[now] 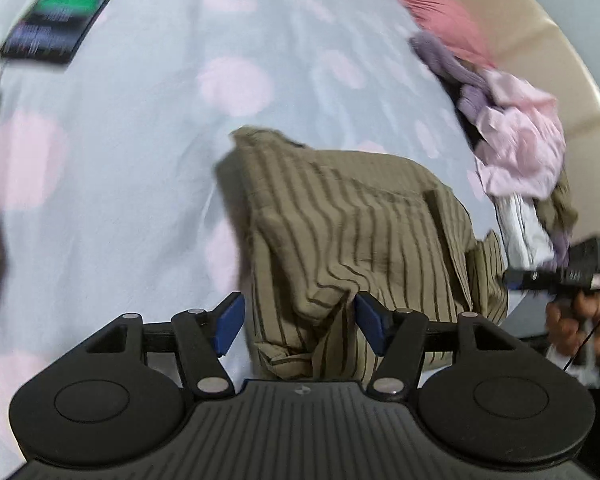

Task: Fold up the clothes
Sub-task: 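Grasp the folded shirt with both grippers and lift it off the bed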

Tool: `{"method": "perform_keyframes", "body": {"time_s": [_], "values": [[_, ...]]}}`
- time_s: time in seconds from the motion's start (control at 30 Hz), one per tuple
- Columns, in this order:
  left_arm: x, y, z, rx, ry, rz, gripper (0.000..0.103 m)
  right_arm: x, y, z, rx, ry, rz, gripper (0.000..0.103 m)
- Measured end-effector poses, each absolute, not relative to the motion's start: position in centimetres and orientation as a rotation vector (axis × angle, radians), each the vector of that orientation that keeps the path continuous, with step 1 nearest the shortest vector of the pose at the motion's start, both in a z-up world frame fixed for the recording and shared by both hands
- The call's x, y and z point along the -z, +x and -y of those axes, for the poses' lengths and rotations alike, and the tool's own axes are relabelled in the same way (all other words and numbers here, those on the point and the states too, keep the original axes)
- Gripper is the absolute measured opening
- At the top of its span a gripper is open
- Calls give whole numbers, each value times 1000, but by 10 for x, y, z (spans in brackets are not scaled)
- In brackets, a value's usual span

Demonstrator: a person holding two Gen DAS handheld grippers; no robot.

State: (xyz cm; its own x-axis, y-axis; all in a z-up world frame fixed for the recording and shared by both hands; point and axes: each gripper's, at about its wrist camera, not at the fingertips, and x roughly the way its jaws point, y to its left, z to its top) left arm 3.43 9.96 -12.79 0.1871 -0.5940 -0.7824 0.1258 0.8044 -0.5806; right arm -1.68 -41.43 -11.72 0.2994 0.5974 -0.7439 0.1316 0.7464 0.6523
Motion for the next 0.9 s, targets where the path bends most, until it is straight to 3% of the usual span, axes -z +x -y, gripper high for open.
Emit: {"method": "perform_keyframes", "body": {"time_s": [0.4,0.57,0.77,0.83,0.87,0.9], "values": [[170,51,-108,514,-669,-1390,62,152,-14,411,-390,810,-1264,82],[184,49,-111,515,-801,-1363,76,164,-16,412,-403,877,-1242,83],[187,53,-104,563,-853,-1357,76,172,-13,408,-450,945,-1227,83],[187,55,-100,587,-863,-1359,71,172,-9,401,-488,931,-1259,66],[187,55,-97,600,-855,-1363,57,171,-8,399,-496,916,-1266,47],[186,55,-95,607,-836,-1368,36,169,-6,397,-498,898,-1267,35]]}}
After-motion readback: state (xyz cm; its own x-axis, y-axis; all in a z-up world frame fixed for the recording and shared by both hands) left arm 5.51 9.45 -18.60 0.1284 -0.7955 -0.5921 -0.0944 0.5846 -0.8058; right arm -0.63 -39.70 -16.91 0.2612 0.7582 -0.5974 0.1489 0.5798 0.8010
